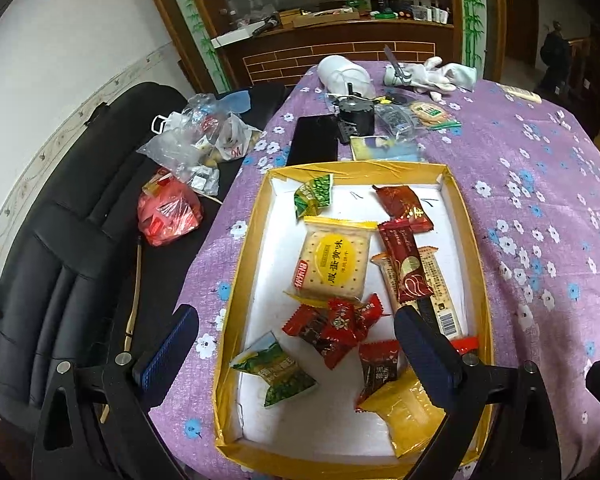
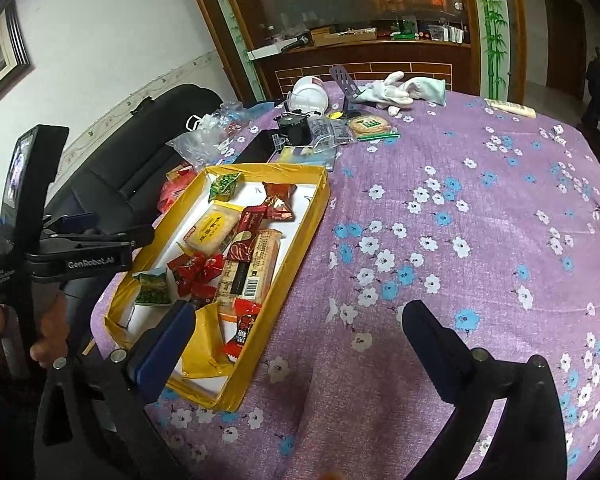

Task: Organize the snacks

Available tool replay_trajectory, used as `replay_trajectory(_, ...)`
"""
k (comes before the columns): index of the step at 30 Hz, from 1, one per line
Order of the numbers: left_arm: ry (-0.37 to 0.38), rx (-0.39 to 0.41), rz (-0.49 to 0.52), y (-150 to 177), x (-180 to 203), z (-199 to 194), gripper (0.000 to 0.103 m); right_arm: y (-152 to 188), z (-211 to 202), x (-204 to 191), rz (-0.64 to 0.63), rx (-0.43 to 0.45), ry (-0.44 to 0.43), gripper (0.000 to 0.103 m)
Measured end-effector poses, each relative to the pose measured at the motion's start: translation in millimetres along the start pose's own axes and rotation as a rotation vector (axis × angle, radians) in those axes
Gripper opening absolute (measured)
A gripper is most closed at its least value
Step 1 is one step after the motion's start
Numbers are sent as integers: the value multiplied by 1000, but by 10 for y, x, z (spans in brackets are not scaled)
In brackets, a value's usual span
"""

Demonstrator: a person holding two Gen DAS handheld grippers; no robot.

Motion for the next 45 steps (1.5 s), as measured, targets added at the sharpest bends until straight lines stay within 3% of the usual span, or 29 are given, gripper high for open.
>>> replay_trajectory(16, -4, -8, 51, 48, 151, 39, 100, 39, 65, -84, -32, -23, -2, 103)
replay_trajectory(45, -21, 2, 23, 146, 30, 30, 100, 130, 160, -432, -175, -68, -2, 103)
Point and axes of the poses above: each gripper's, at about its wrist camera, not at the fingertips, and z roughly the way its jaws point, x to its right, y to its underside, the point moved 1 cm from there along z, roughly the way its jaws point, and after that the axes turned 13 degrees about z, right-handed, at the moved point
